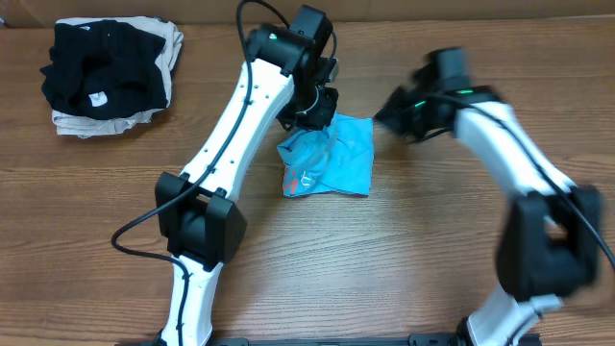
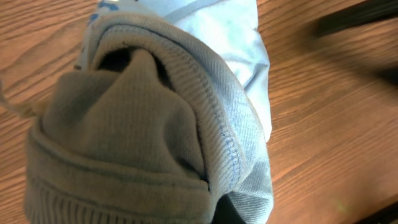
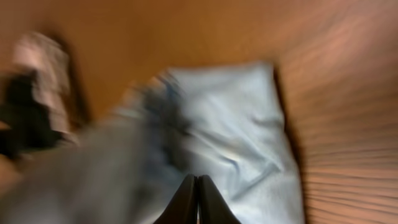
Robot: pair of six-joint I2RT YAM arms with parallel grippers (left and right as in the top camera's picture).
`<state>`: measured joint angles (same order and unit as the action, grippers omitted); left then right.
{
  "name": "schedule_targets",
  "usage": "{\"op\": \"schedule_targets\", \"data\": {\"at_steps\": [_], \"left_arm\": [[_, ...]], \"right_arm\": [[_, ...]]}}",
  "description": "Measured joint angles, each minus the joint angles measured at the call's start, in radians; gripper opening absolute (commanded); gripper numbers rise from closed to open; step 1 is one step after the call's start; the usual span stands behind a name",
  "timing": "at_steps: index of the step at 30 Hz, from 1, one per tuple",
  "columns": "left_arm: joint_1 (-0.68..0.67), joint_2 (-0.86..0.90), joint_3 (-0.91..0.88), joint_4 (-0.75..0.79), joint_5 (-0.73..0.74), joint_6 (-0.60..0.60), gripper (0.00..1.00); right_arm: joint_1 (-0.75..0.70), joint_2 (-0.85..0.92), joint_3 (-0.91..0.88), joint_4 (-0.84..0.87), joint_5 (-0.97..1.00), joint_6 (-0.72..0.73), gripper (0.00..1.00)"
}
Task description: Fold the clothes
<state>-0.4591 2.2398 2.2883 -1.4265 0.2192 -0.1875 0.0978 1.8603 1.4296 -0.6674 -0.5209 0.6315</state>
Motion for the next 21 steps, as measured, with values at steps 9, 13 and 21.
{"op": "schedule_targets", "data": {"at_steps": [9,13,21], "left_arm": [[-0.047,0.096,0.0,0.09,0.029,-0.021,0.18],[-0.08,0.111,0.0,0.159,0.059,-0.058,0.38],[-0.13,0.111,0.0,0.258,0.116,-0.106,0.69]], "right_arm": [[-0.24,-0.331,0.029,-0.108,0.017,-0.04,0.12],[-0.278,-0.329,0.029,-0.156,0.025,-0.056,0.12],[-0.31,-0.324,0.029,-0.163,0.031,-0.072,0.12]]}}
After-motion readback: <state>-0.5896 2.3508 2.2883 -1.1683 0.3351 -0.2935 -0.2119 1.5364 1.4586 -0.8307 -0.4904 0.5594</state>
